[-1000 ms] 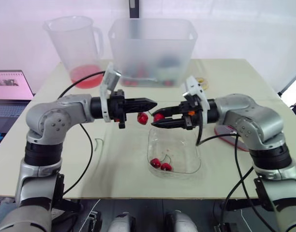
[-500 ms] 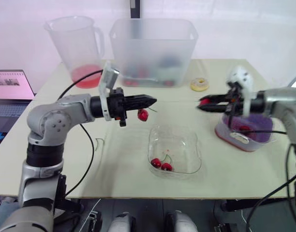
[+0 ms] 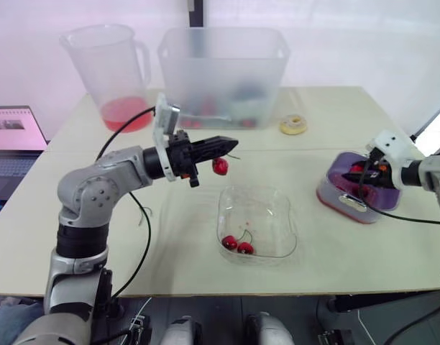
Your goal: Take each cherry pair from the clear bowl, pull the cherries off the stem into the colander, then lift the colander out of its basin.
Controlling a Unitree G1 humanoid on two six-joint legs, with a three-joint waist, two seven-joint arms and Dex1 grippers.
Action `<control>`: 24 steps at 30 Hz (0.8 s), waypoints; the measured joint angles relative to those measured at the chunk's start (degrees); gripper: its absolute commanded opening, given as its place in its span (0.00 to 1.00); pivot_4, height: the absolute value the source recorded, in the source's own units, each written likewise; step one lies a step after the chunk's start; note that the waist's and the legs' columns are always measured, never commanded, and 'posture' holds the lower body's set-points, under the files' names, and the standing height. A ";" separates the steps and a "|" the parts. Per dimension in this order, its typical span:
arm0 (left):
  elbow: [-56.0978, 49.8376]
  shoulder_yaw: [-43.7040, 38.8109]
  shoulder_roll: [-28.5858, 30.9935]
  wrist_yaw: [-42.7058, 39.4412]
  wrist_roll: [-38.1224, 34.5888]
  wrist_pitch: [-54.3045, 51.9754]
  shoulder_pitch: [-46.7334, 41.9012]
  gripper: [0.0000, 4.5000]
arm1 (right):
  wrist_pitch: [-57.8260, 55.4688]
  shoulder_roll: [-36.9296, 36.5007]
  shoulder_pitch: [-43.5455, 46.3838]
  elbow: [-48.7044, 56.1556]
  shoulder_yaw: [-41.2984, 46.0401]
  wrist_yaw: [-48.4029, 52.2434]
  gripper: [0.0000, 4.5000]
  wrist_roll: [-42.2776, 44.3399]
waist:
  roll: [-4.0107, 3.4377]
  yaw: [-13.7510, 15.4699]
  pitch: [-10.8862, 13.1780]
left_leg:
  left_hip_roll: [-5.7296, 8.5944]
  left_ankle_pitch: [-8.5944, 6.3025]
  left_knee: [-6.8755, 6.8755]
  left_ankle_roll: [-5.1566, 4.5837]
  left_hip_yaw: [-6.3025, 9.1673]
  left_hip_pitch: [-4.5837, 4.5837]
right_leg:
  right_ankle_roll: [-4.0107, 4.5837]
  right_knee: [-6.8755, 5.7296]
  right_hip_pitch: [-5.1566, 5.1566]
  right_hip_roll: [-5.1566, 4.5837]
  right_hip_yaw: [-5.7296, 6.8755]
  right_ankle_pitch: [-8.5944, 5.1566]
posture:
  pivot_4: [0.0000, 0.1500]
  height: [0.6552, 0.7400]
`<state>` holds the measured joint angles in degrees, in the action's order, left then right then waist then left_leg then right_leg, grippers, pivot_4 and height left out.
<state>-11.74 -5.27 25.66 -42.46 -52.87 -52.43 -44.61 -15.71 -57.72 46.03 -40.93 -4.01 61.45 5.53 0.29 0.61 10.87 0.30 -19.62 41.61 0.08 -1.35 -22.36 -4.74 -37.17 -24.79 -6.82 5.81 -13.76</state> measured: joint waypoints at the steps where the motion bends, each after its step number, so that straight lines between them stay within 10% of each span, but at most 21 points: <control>1: -0.23 -0.01 -0.02 0.21 0.04 0.22 0.00 0.00 | 0.38 0.05 0.53 -0.62 0.00 0.08 0.95 -0.48 | 0.00 0.11 0.00 | 0.01 0.00 0.03 0.00 0.01 -0.02 | 0.00 0.00 0.00 -0.01 0.00 0.00 | 1.00 0.39; 11: 1.76 -0.63 -1.25 1.86 -0.45 0.38 -2.45 0.00 | -16.28 -1.71 8.16 20.88 3.35 9.70 0.99 6.87 | -0.08 -0.08 0.04 | -0.05 0.00 0.05 0.01 0.09 0.00 | 0.00 -0.01 0.02 0.05 0.05 0.00 | 1.00 0.39; 17: 3.86 -1.85 -3.04 2.53 -2.53 -0.04 -4.62 0.00 | -38.52 12.48 6.70 46.42 7.60 6.76 0.99 28.13 | -0.05 0.23 0.03 | -0.01 0.00 0.15 0.01 0.25 -0.04 | 0.00 -0.02 0.12 -0.01 0.19 0.00 | 1.00 0.39; 24: 3.89 -0.87 -3.91 2.32 -3.14 -1.13 -5.89 0.00 | -43.96 25.94 5.09 51.85 7.08 -4.22 0.99 35.56 | -0.05 0.31 0.03 | 0.12 0.00 0.23 0.00 0.34 -0.09 | 0.00 -0.02 0.17 -0.06 0.22 0.01 | 1.00 0.39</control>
<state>-7.85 -6.14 21.74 -40.14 -56.01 -53.56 -50.49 -59.66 -31.77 51.12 10.92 3.06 57.23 41.09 0.23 0.92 10.90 0.43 -19.62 41.84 0.08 -1.01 -22.45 -4.74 -37.19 -24.62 -6.88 6.03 -13.76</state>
